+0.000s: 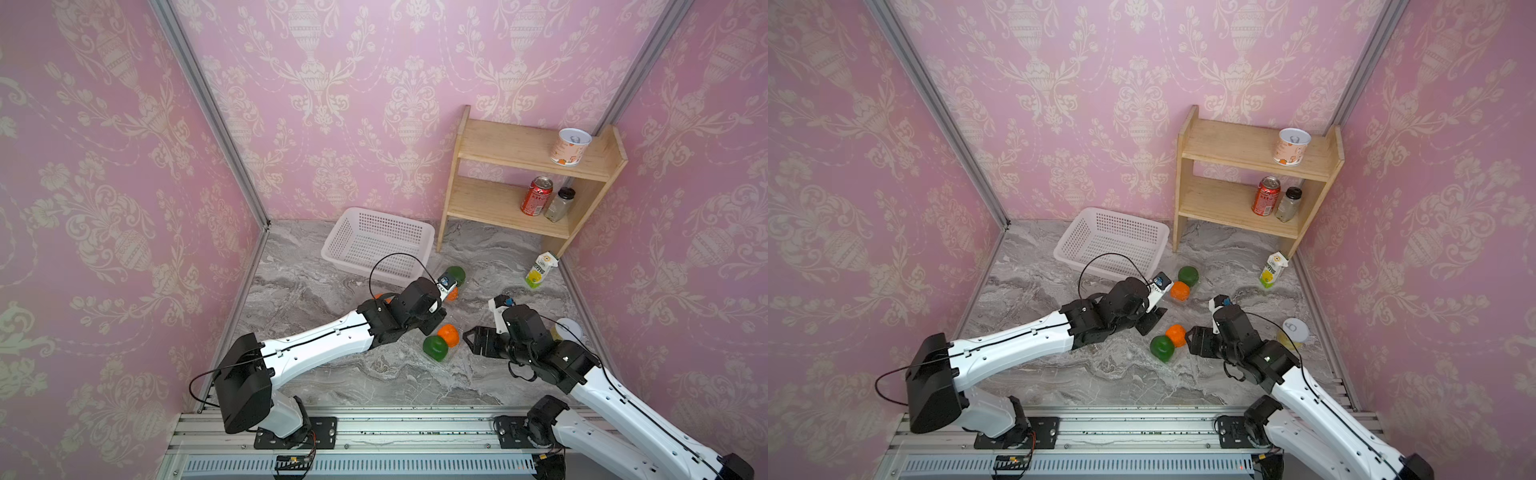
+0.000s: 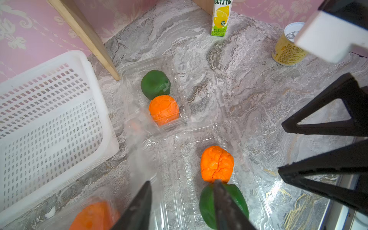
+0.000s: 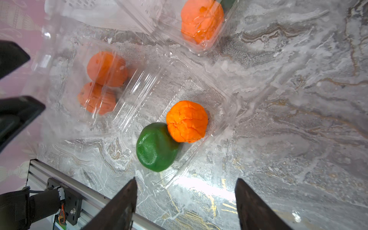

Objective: Take oranges out of containers
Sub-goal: Open the packing box at the center of the board, then pick up the orange from the packing box.

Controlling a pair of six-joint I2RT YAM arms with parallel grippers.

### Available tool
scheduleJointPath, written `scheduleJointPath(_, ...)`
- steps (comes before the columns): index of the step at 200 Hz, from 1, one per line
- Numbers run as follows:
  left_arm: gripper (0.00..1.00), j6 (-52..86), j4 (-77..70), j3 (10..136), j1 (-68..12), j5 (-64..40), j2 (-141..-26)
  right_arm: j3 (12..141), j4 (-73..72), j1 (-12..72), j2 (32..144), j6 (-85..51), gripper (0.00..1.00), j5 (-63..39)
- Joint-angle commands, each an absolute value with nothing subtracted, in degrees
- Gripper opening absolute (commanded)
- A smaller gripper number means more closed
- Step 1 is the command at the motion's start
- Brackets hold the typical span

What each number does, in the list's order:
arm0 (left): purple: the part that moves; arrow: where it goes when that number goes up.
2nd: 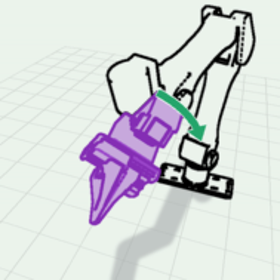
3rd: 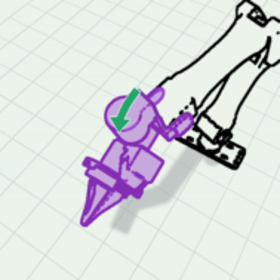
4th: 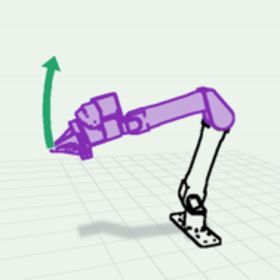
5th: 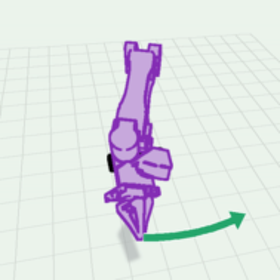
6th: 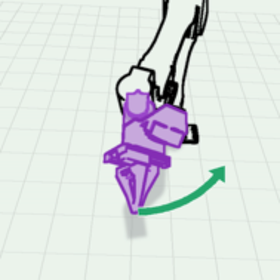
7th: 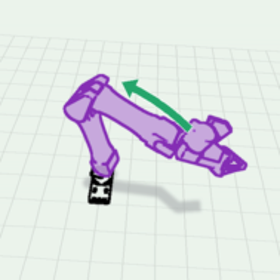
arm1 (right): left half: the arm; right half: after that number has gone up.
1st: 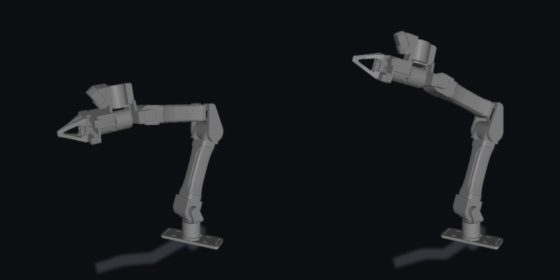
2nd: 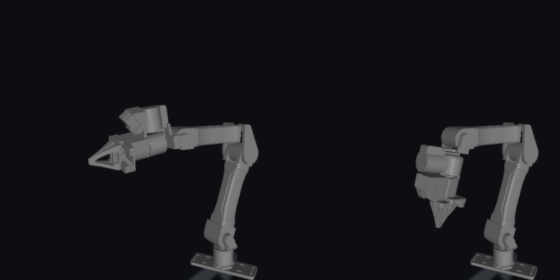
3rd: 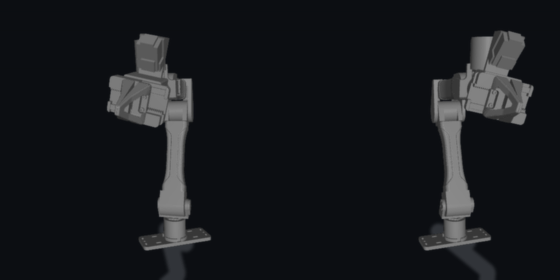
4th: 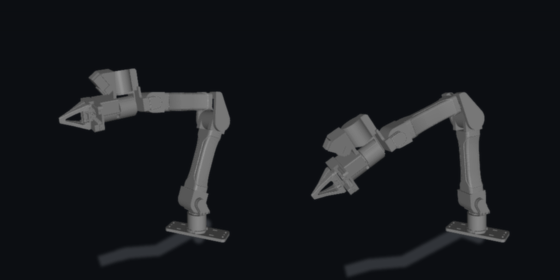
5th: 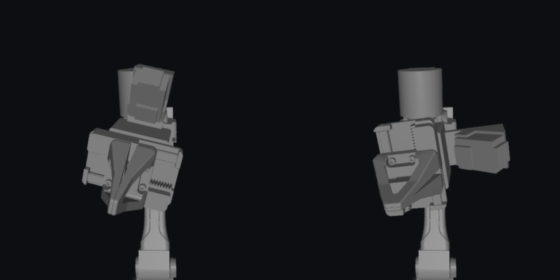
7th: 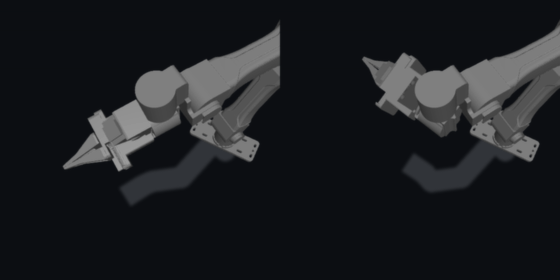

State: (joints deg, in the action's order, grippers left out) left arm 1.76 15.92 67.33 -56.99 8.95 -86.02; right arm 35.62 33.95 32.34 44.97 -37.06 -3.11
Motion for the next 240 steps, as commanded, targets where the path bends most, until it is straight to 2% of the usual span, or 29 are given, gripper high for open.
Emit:
scheduleJointPath(1, 0.83, 1.14, 14.79, 65.64, -55.95, 10.71, -83.24, 37.65, 34.28, 32.06, 47.93, -34.63, 0.78, -4.33)
scheduleJointPath(14, 0.98, 1.1, 12.82, 64.08, -55.64, 11.53, -81.34, 38.46, 33.68, 32.08, 49.74, -34.62, 0.77, -4.4)
scheduleJointPath(17, 0.99, 1.14, 12.46, 63.66, -55.56, 12.02, -80.85, 38.8, 33.53, 32.08, 50.25, -34.62, 0.77, -4.44)
scheduleJointPath(65, 0.99, 1.34, 8.71, 57.14, -55.03, 20.08, -69.37, 44.09, 30.4, 35.32, 59.69, -30.94, 0.7, -6.26)
scheduleJointPath(99, 0.99, 3.44, 10.97, 51.25, -54.82, 21.88, -59.36, 49.83, 32.83, 41.87, 68.7, -29.89, 0.69, -1.38)
scheduleJointPath(153, 0.99, 6.99, 16.06, 43.16, -54.76, 24.17, -45.16, 51.04, 31.68, 46.25, 76.23, -30.74, 0.67, 1.75)
scheduleJointPath(240, 0.99, 10.12, 18.54, 38.58, -54.76, 24.77, -38.02, 49.82, 27.47, 47.25, 83.82, -32.63, 0.69, 2.74)
